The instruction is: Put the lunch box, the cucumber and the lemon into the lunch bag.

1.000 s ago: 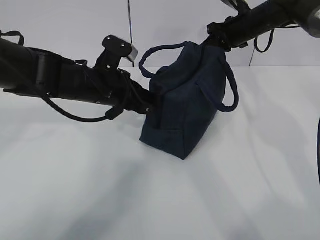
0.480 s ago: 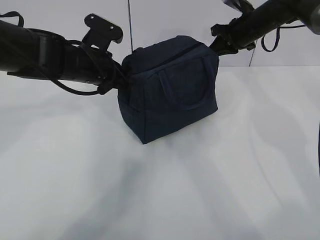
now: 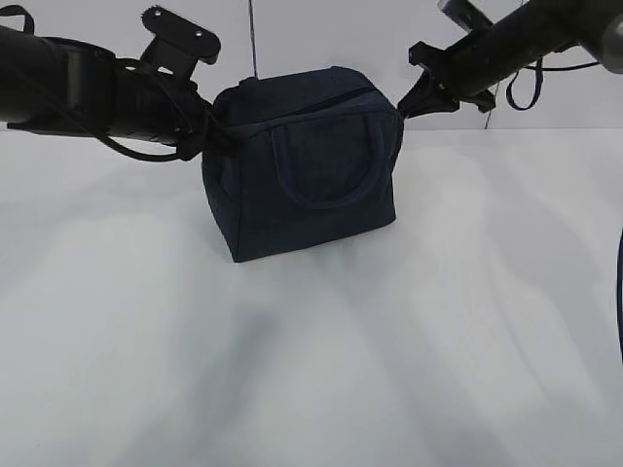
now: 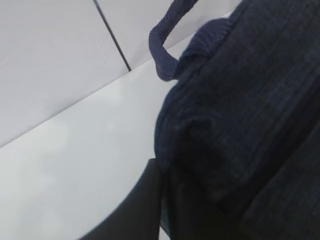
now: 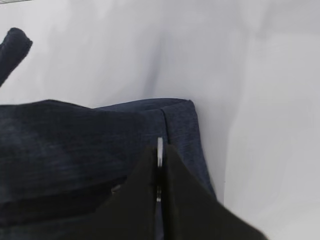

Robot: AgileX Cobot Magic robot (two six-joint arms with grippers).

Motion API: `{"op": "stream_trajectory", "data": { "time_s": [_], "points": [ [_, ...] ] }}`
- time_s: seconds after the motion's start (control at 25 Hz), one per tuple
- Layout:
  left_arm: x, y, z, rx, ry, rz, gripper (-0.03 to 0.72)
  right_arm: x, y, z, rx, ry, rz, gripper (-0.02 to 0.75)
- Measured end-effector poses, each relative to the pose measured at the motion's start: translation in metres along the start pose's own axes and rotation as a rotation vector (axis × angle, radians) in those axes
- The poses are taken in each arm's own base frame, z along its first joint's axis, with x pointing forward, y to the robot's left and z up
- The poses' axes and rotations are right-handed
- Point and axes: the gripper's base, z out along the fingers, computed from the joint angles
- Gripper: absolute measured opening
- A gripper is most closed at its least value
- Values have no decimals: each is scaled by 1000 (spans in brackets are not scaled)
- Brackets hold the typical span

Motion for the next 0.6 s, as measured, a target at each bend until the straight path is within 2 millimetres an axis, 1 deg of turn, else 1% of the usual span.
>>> {"op": "stream_trajectory", "data": {
  "time_s": [0.36,0.6],
  "points": [
    [-2,-4,0,50,-23,6,-10,16,-27,40,-58,33,96,0],
    [-3,-5,0,63,-28,6,-10,22,-37,55,-63,40,107,0]
  ]
}}
